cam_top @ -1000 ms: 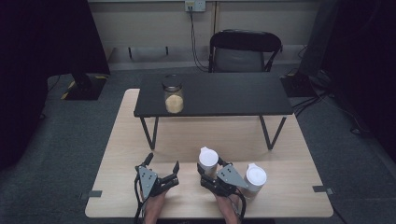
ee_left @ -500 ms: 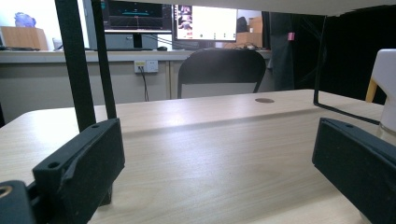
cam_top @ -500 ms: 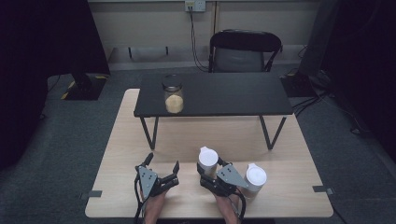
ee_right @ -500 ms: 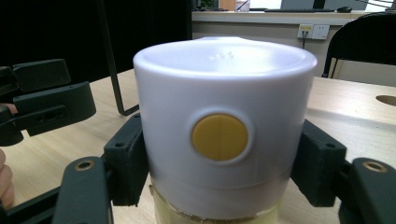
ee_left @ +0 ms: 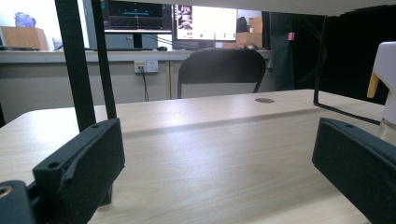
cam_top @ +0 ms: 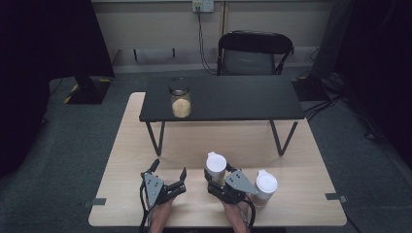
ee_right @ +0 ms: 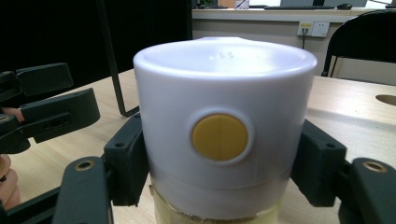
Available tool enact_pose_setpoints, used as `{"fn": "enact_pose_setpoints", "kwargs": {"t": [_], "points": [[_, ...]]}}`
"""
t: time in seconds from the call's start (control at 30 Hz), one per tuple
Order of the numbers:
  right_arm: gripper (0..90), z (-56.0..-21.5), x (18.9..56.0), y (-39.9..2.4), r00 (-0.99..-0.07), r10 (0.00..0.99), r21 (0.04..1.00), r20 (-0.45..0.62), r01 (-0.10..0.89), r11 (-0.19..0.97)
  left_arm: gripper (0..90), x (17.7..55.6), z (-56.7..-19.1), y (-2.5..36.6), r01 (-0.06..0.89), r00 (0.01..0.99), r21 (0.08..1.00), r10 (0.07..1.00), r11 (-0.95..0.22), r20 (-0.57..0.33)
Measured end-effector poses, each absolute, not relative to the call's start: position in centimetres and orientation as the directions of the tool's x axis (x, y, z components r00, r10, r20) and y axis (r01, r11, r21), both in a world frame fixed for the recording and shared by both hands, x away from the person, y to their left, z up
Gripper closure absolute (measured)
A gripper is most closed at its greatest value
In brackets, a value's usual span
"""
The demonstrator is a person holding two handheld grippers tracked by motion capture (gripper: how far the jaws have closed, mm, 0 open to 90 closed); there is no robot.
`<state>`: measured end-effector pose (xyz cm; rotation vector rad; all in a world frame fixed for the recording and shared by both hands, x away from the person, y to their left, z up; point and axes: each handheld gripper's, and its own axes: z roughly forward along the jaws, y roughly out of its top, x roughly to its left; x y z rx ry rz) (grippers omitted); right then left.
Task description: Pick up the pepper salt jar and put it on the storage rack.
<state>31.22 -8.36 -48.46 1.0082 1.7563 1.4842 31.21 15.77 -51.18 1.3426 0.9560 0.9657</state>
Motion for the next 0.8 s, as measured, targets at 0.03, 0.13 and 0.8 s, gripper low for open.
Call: {"fn": "enact_pose_setpoints", "kwargs": {"t": [0.03,0.13,0.8], "points": [[30.2,-48.4,31.2,-8.3,-0.516,0.856,0.984,0.016,0.158,0.077,1.8,31.2,-51.2,15.8,-0.008,0.326,1.0,0.946,0.001,0.002],[30.2,-48.3,31.2,-8.3,-0.512,0.859,0.985,0.018,0.157,0.073,1.8,31.2,-51.2,15.8,-0.008,0.325,1.0,0.946,0.001,0.002],[30.2,-47.1,31.0,-8.4,-0.519,0.855,0.985,0.018,0.156,0.073,1.9,31.2,-51.2,15.8,-0.008,0.325,1.0,0.946,0.001,0.002]]}}
